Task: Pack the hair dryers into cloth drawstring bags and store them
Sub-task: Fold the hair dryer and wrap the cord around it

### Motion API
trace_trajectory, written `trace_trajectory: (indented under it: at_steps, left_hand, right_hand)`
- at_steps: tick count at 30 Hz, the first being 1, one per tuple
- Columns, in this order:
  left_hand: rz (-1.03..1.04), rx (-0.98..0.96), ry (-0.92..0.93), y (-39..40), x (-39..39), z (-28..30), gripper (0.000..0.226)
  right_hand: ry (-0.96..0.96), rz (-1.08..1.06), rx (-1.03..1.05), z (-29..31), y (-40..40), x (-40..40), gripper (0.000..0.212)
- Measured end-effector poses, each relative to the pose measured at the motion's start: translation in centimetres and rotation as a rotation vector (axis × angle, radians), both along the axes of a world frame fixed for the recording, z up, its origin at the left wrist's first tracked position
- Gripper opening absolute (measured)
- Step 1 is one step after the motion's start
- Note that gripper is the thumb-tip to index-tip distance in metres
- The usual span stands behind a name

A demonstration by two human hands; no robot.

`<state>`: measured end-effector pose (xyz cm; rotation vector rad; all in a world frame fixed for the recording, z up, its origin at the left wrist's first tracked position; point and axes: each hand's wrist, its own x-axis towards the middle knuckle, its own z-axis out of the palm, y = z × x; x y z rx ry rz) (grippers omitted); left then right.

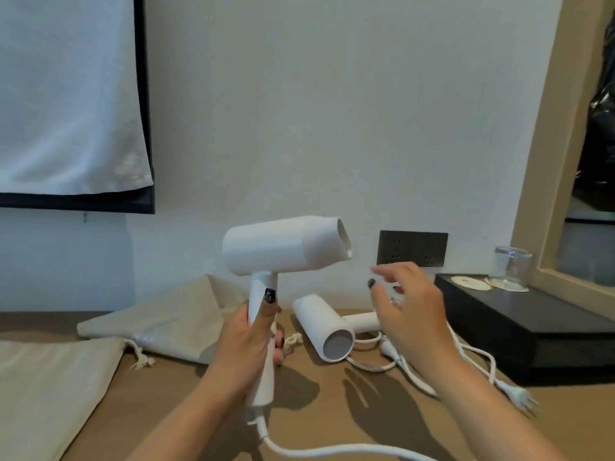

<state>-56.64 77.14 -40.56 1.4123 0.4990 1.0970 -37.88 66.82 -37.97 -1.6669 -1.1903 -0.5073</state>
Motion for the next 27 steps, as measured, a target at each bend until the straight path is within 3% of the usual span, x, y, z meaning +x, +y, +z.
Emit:
trace_trajectory:
  at_steps: [4,9,14,18,21,25,27]
  left_hand:
    - [0.085,0.031,0.023,0.4,-0.1,0.0,0.060]
    - [0.173,0.041,-0.075,1.2,-0.3,0.1,0.049]
    - [0.096,-0.005,-0.111,1.2,-0.5,0.1,0.060]
    - [0.034,0.136,0.040,0.7,-1.2,0.4,0.065]
    - [-0.019,0.278,0.168,0.1,-1.5,0.4,0.060]
    - [0.101,0.742,0.267,0.7,-1.0,-0.4,0.043]
    - [0.147,0.672,0.266,1.0,-0.9,-0.4,0.048]
  right_hand:
    - [0.128,0.148,0.116,-3.0,2.6,-4.4,0.022]
    - [0.101,0.390,-0.138,-4.8,2.4,-6.2,0.015]
    - [0.257,0.538,-0.318,-4.7,2.6,-7.8,0.013]
    - [0.391,0.627,-0.389,-4.7,2.7,-7.9,0.026]
    - [0.372,0.668,-0.495,-4.6,2.7,-7.9,0.030]
    - [0.425,0.712,-0.399,-3.7,2.0,-6.8,0.013]
    - [0.456,0.572,-0.304,-3.5,1.6,-5.4,0.013]
